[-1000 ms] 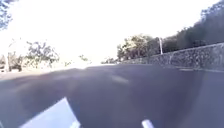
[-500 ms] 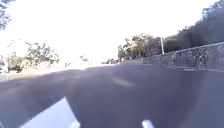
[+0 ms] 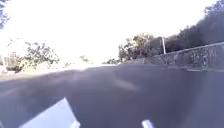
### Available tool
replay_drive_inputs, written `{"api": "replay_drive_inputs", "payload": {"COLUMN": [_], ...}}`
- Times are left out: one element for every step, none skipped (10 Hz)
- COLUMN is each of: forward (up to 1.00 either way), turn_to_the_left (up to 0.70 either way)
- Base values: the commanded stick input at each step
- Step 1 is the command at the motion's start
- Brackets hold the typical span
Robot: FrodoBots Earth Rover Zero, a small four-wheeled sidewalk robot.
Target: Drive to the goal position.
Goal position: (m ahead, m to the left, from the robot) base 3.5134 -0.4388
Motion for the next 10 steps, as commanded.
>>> {"api": "replay_drive_inputs", "payload": {"forward": [0.70, 0.70, 0.70, 0.70, 0.70, 0.70, 0.70, 0.70, 0.70, 0.70], "turn_to_the_left": [0.00, 0.00, 0.00, 0.00, 0.00, 0.00, 0.00, 0.00, 0.00, 0.00]}}
